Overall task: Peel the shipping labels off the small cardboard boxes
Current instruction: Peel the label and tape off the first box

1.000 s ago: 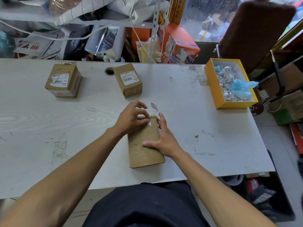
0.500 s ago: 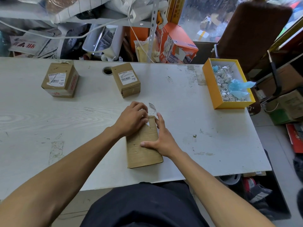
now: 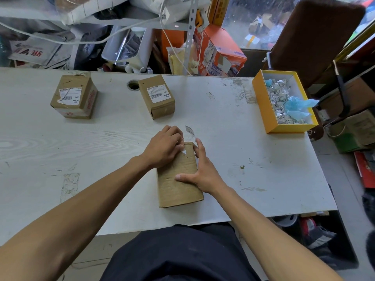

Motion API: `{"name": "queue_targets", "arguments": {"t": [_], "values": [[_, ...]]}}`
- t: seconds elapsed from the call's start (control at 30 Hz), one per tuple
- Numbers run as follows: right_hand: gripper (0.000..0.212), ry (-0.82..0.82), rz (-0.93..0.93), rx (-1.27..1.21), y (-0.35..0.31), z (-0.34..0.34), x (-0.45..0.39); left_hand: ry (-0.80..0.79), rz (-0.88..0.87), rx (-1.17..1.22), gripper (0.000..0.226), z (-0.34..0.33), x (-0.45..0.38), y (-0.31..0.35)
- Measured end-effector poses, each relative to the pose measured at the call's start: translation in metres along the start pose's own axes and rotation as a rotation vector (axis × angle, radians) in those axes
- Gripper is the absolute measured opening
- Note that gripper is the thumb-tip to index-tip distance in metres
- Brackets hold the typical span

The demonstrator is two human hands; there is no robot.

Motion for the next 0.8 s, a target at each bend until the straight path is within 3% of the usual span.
{"name": "queue_targets", "arguments": {"t": [0.13, 0.3, 0.6, 0.8], "values": [[0.134, -0.003, -0.002, -0.001, 0.000, 0.000, 0.000, 0.012, 0.040, 0.111, 0.009, 0.002, 0.002, -0.001], [0.133, -0.007, -0.006, 0.011, -0.001, 0.001, -0.001, 0.077, 0.171, 0.438, 0.013, 0.010, 0.004, -0.010], [0.134, -0.010, -0.015, 0.011, 0.000, 0.000, 0.000, 0.125, 0.301, 0.553, 0.014, 0.008, 0.016, -0.013], [0.134, -0.009, -0.020, 0.005, 0.000, 0.000, 0.000, 0.018, 0.311, 0.480, 0.009, 0.011, 0.007, -0.012]]}}
Point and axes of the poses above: each hand's wrist, its own x-axis away from the middle knuckle, its own z-axis out of the back of the hand, y = z × x, the point moved 5 cm from there along -x, towards the middle knuckle, and after that the axes turned 7 degrees about x, right-handed, at the moved point
